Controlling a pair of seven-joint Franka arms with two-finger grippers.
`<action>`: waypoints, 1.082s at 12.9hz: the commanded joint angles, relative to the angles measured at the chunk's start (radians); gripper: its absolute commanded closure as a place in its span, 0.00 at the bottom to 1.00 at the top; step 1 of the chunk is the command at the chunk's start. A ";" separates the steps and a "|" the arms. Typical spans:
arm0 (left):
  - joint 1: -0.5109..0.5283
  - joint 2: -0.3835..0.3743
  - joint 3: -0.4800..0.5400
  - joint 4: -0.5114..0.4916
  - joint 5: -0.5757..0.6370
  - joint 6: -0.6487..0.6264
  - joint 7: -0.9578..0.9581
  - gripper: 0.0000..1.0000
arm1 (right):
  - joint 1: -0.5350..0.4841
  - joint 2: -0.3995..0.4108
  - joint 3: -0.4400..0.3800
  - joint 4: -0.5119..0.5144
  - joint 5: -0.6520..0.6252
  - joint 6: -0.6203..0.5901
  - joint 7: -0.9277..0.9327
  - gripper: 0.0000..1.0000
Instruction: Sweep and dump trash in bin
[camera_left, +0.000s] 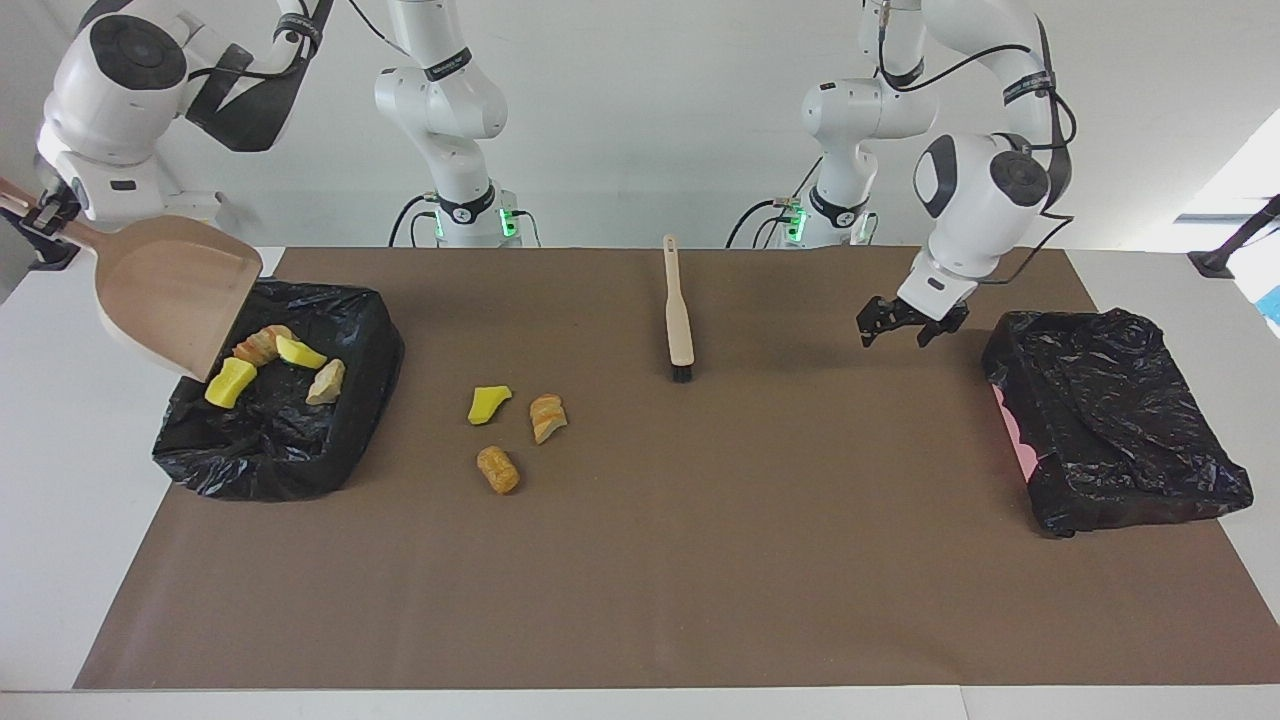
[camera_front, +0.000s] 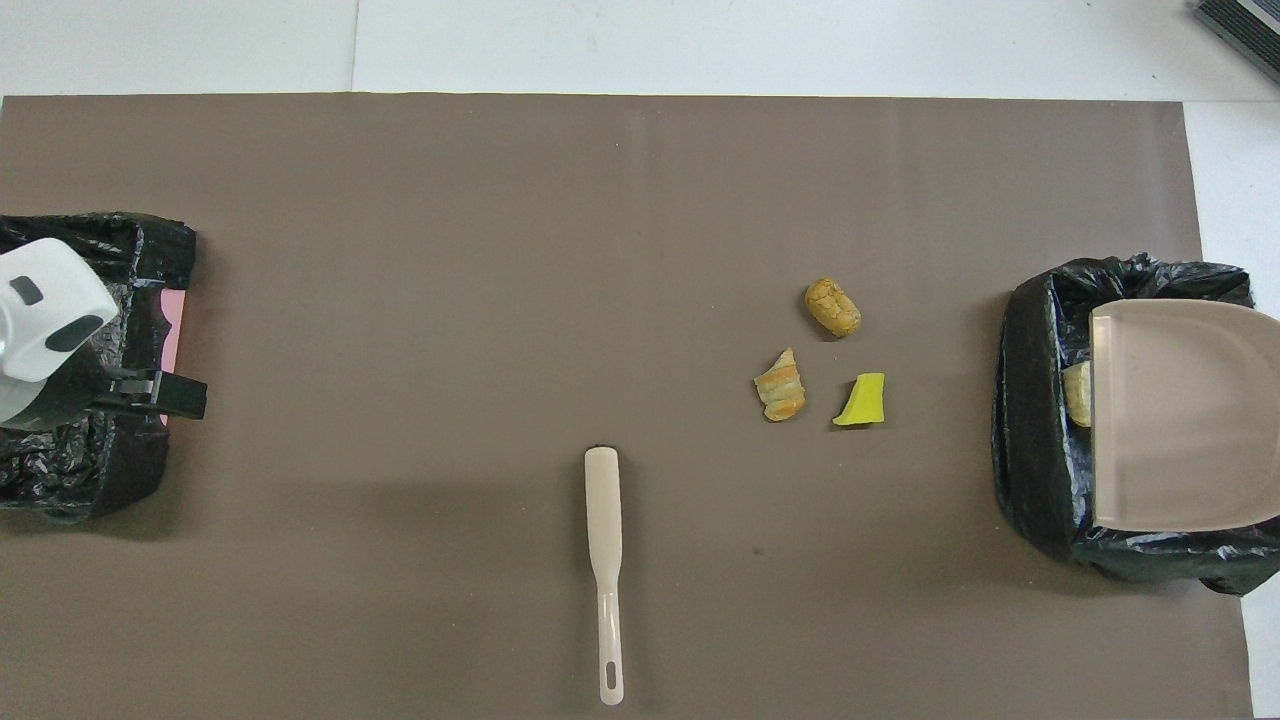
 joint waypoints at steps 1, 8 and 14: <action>0.012 0.013 -0.009 0.129 0.023 -0.128 0.011 0.00 | 0.061 -0.029 0.002 -0.018 0.071 -0.066 0.108 1.00; 0.031 0.010 -0.007 0.145 0.019 -0.149 0.000 0.00 | 0.156 -0.039 0.020 -0.018 0.228 -0.176 0.580 1.00; 0.031 0.010 -0.007 0.145 0.019 -0.145 0.000 0.00 | 0.261 0.005 0.020 -0.018 0.389 -0.216 1.077 1.00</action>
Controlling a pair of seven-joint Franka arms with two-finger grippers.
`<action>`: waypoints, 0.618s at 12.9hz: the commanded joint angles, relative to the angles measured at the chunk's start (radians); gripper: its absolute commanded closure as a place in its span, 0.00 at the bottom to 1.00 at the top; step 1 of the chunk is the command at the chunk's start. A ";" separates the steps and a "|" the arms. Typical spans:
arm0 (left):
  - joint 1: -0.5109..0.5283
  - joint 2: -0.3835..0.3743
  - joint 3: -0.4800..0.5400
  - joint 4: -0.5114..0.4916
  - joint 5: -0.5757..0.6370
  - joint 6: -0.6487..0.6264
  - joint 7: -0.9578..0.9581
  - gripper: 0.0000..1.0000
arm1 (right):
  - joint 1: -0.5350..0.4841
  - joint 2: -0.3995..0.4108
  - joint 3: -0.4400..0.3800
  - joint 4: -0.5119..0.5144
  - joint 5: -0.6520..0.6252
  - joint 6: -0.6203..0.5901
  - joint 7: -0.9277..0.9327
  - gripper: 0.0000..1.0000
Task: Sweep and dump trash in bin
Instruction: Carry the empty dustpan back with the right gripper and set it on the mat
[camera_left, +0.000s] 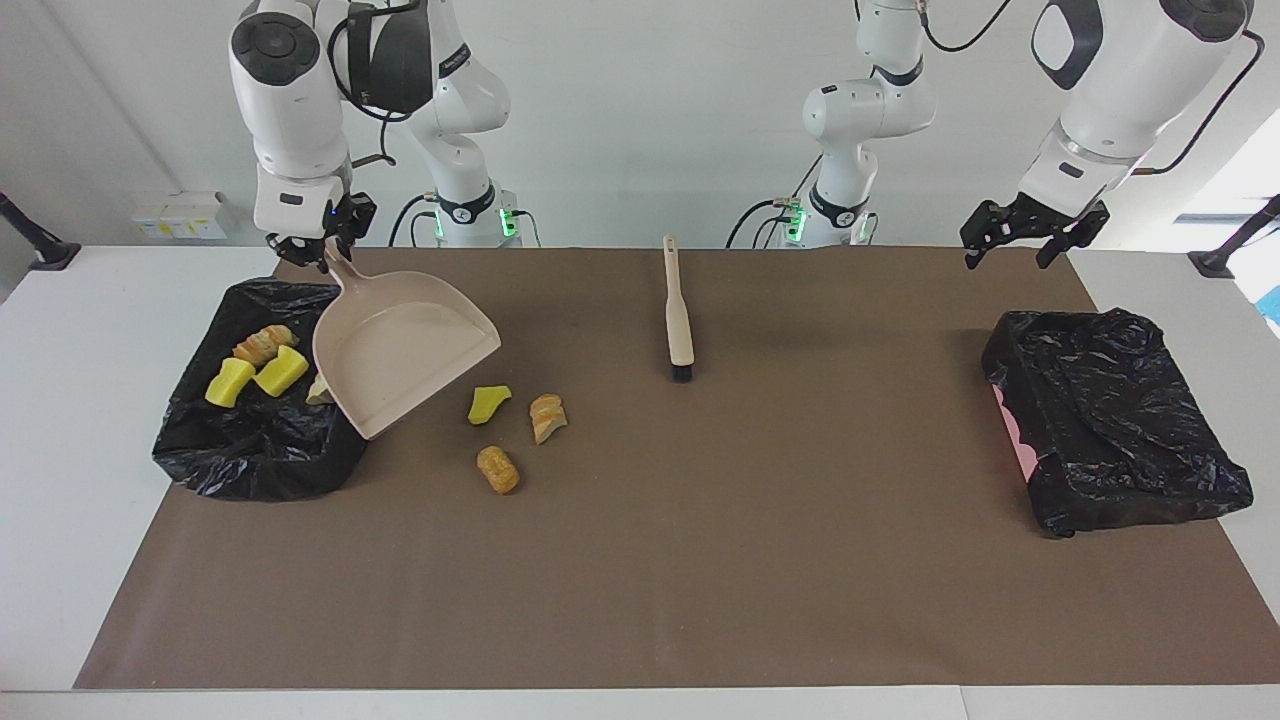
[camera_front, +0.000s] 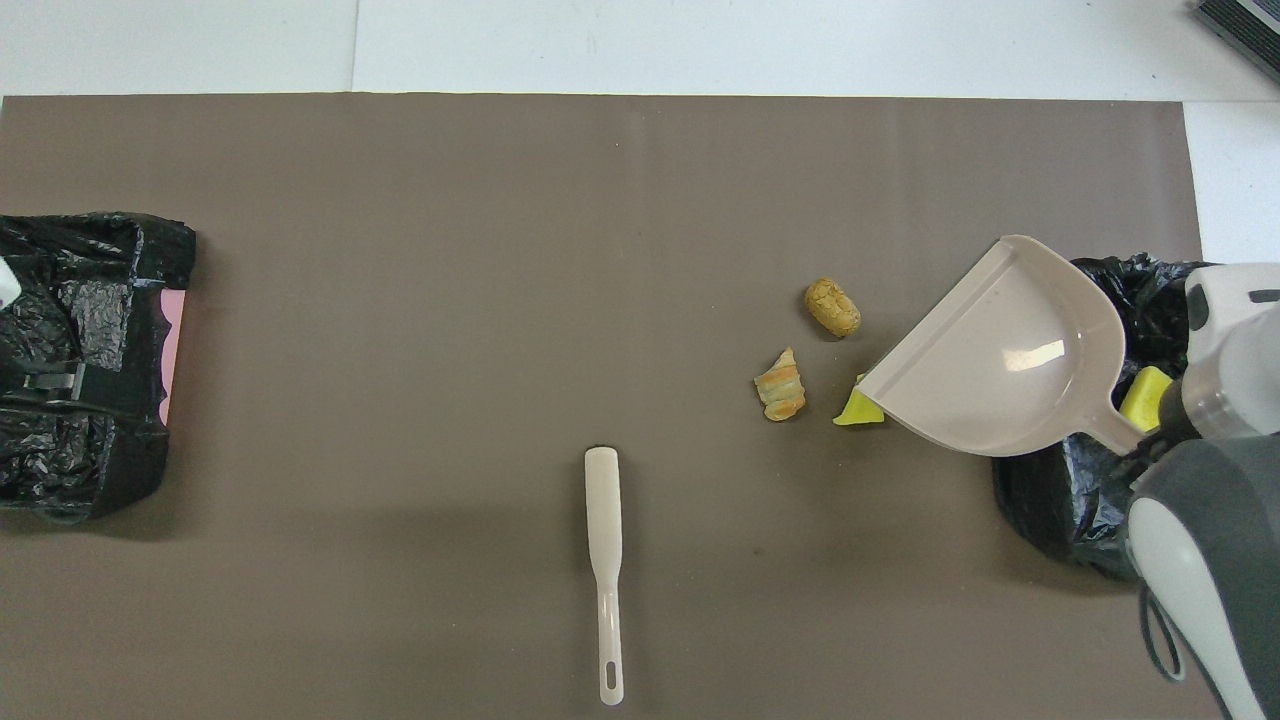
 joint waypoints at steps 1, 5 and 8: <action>0.009 0.007 -0.010 0.015 0.015 -0.004 0.015 0.00 | 0.040 0.022 -0.001 -0.001 0.091 -0.005 0.205 1.00; 0.001 -0.004 -0.010 0.026 0.014 0.017 0.012 0.00 | 0.166 0.093 -0.001 0.016 0.170 0.041 0.524 1.00; 0.004 -0.007 -0.010 0.021 0.009 0.014 0.007 0.00 | 0.296 0.188 -0.001 0.073 0.220 0.096 0.715 1.00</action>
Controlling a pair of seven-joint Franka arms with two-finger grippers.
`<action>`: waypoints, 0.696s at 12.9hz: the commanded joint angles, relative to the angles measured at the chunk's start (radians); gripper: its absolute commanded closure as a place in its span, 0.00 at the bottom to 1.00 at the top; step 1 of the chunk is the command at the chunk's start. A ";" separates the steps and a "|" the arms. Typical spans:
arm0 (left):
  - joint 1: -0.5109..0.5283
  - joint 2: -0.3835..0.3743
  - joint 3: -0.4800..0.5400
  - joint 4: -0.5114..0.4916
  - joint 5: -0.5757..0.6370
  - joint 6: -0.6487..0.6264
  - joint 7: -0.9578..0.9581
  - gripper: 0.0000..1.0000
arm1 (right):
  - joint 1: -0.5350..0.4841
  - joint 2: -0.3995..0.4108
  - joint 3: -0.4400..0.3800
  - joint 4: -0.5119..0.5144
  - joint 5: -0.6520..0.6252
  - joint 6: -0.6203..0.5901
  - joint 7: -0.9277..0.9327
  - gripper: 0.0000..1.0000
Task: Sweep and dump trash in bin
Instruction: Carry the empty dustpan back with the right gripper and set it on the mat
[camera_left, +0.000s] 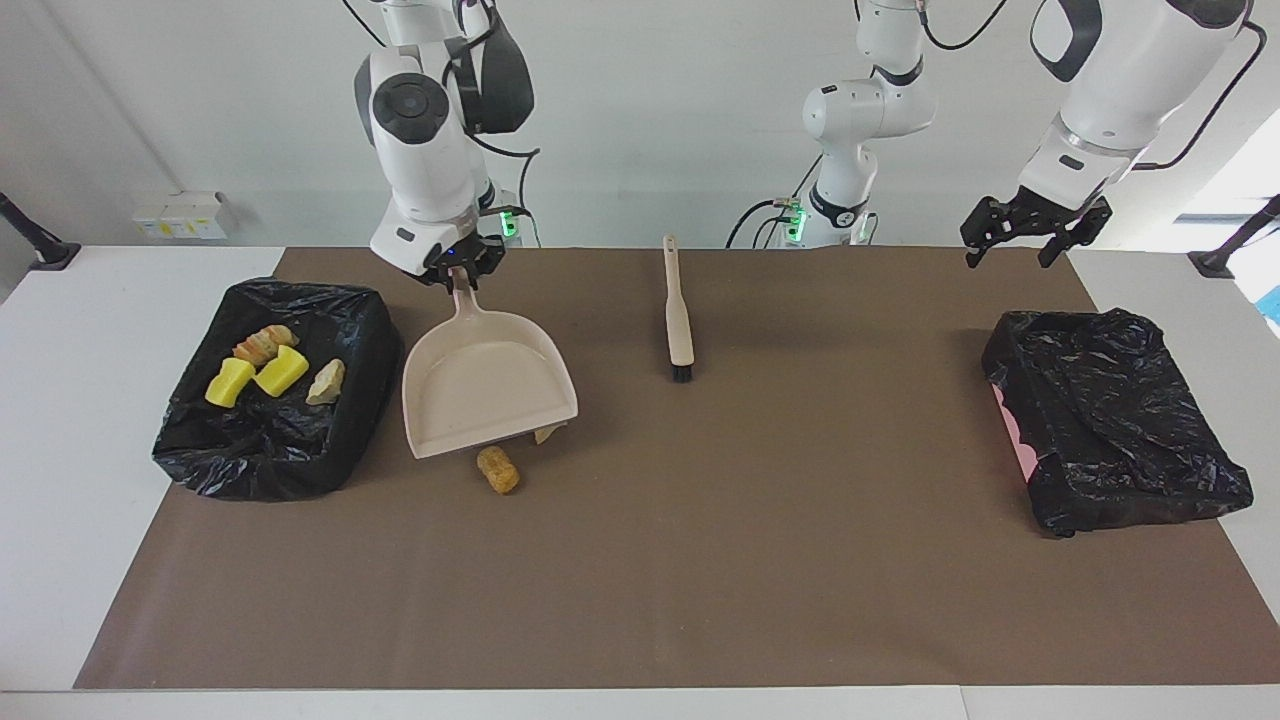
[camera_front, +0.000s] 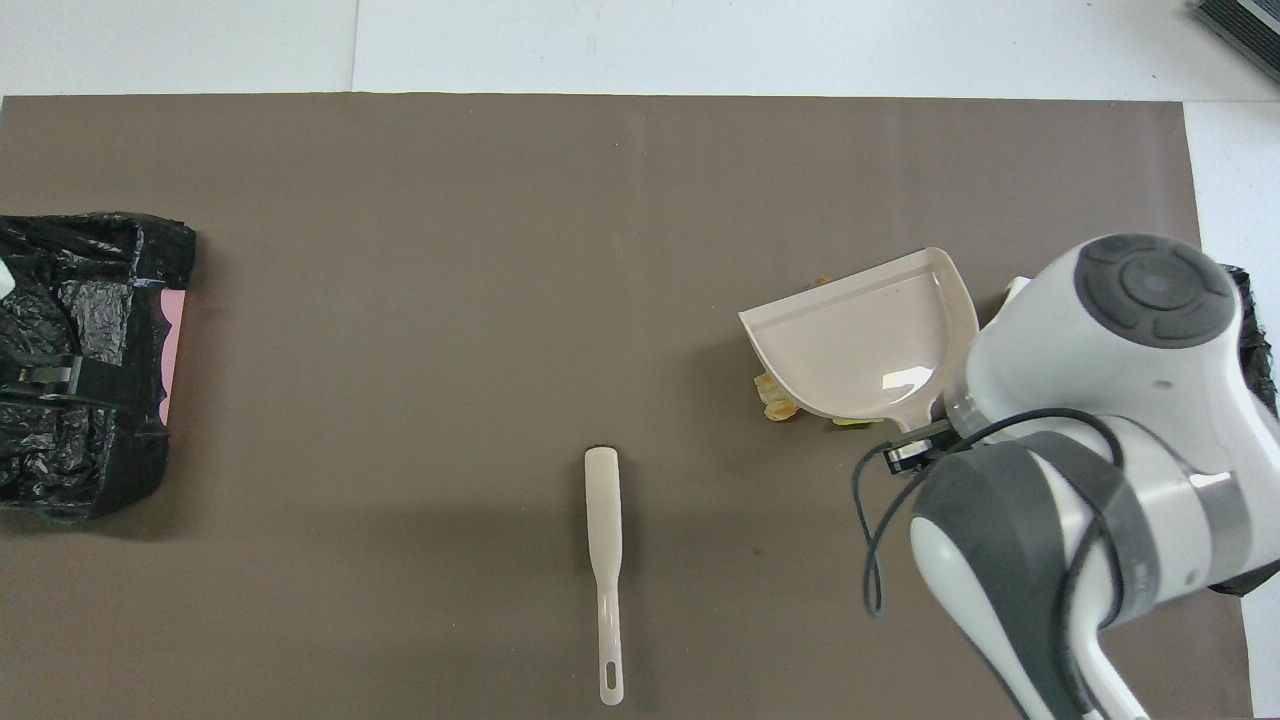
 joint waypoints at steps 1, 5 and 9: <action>0.005 -0.005 -0.003 0.006 0.008 0.005 0.005 0.00 | 0.099 0.112 -0.005 0.110 0.034 0.018 0.138 1.00; -0.004 0.000 -0.007 0.006 0.005 0.043 0.010 0.00 | 0.160 0.259 -0.003 0.244 0.103 0.052 0.286 1.00; -0.007 -0.005 -0.016 0.035 -0.023 0.007 0.021 0.00 | 0.222 0.457 -0.003 0.465 0.137 0.066 0.430 1.00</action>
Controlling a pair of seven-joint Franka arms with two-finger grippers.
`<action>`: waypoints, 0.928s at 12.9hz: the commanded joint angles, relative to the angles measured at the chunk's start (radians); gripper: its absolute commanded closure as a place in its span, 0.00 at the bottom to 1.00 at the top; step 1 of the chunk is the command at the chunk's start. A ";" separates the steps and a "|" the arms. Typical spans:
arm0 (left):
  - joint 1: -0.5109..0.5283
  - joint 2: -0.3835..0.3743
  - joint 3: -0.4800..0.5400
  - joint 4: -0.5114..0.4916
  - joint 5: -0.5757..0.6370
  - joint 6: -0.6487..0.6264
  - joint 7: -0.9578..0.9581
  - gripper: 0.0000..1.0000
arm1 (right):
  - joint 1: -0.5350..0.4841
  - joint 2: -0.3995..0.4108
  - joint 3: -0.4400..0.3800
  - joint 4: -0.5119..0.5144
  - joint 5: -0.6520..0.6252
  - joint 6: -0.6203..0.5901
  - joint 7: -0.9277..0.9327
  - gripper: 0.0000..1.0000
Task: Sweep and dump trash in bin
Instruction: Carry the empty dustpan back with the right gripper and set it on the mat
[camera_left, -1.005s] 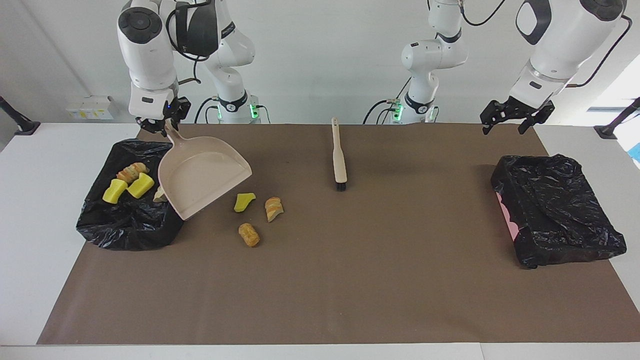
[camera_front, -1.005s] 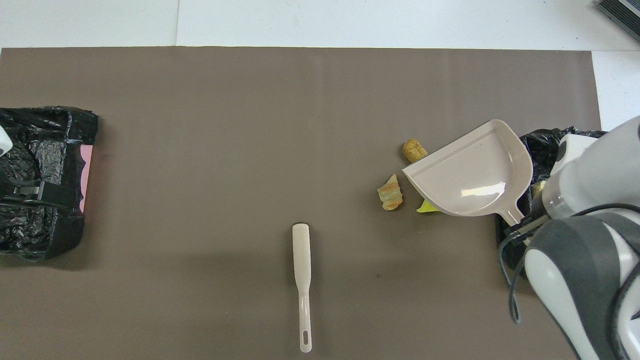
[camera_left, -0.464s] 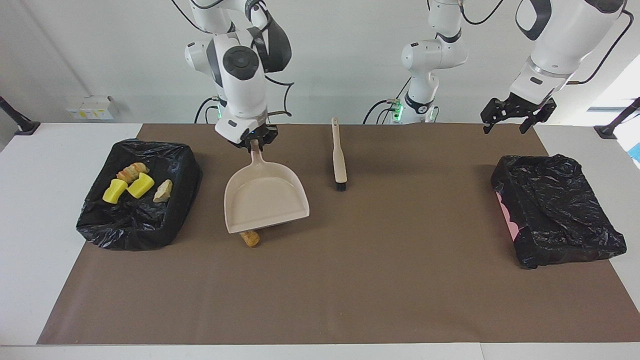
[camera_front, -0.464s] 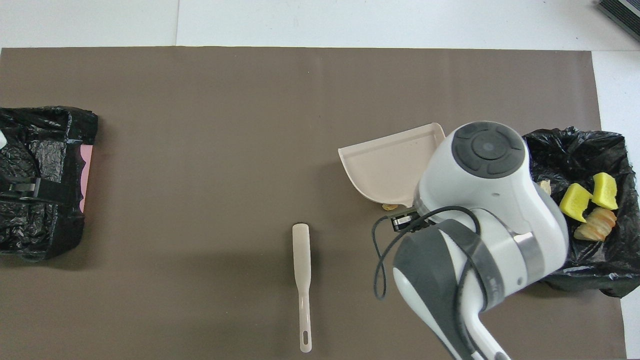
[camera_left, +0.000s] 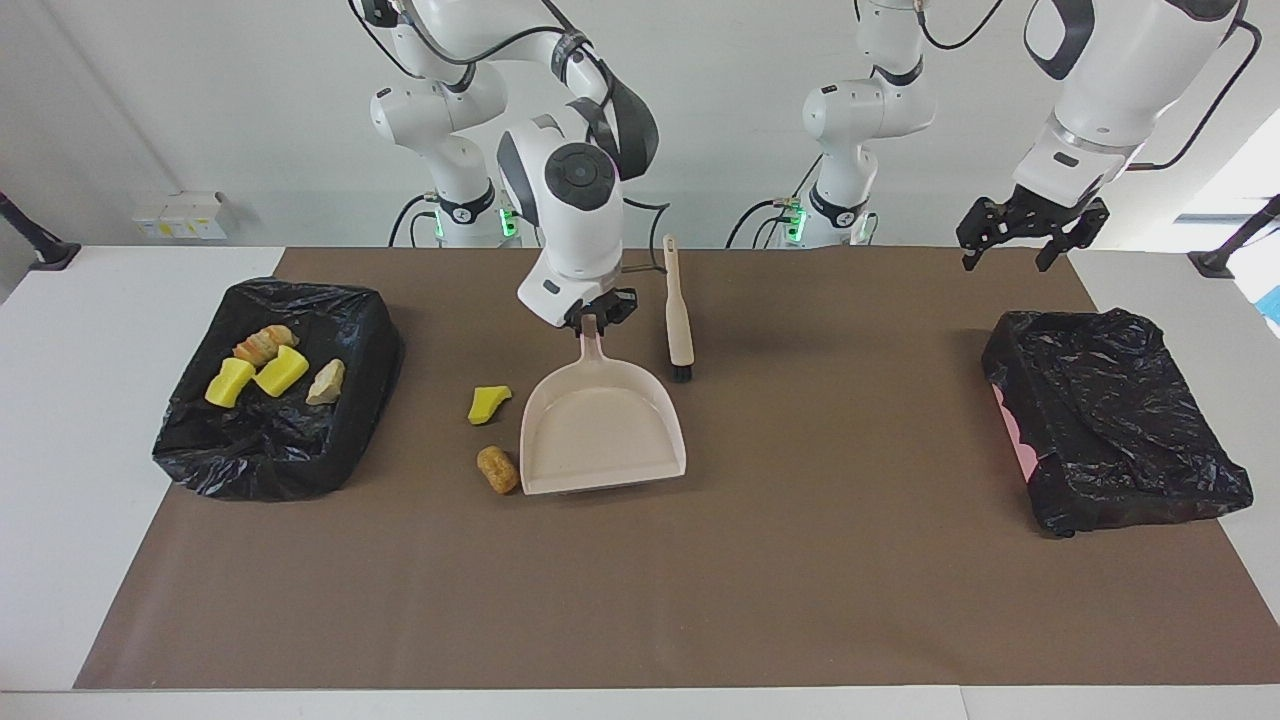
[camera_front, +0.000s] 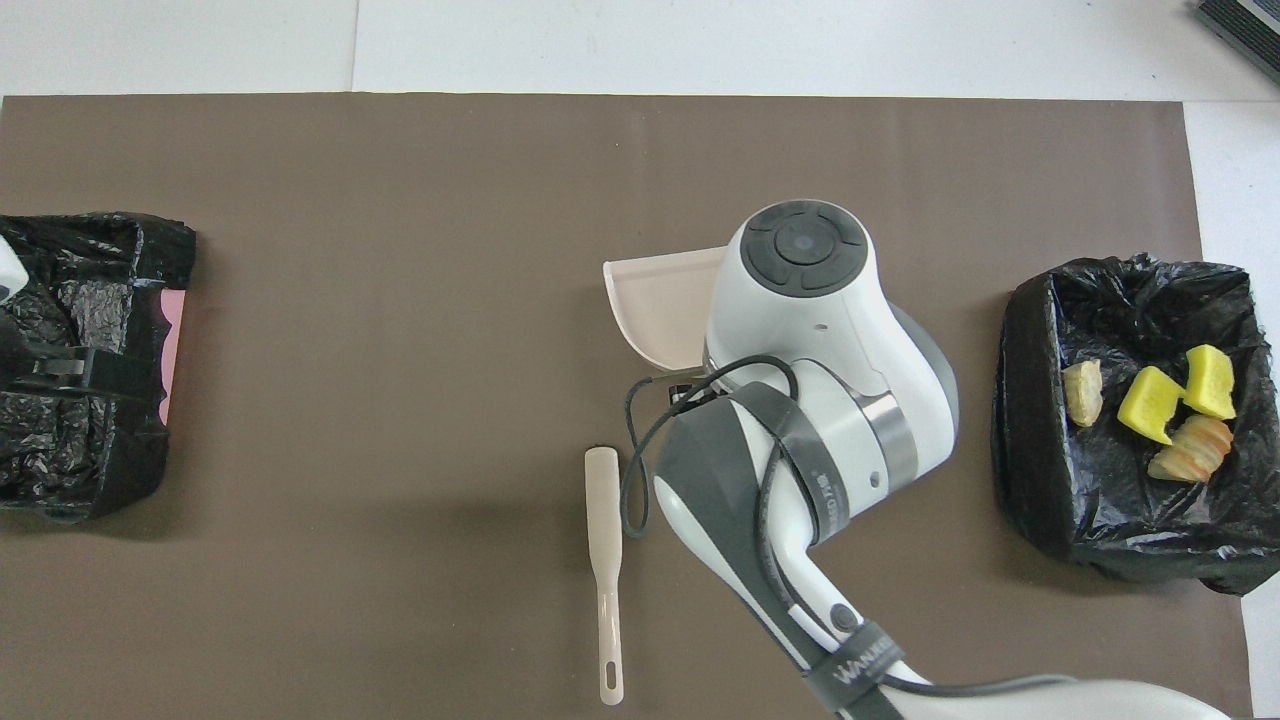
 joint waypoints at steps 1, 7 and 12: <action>-0.004 0.000 0.004 0.056 -0.037 -0.043 0.020 0.00 | 0.050 0.165 -0.005 0.197 0.031 0.005 0.114 1.00; 0.002 -0.008 0.012 0.058 -0.043 -0.046 0.011 0.00 | 0.094 0.238 -0.005 0.199 0.071 0.120 0.186 0.97; -0.005 0.011 0.005 0.069 -0.037 -0.087 0.016 0.00 | 0.101 0.186 -0.005 0.172 0.071 0.036 0.192 0.00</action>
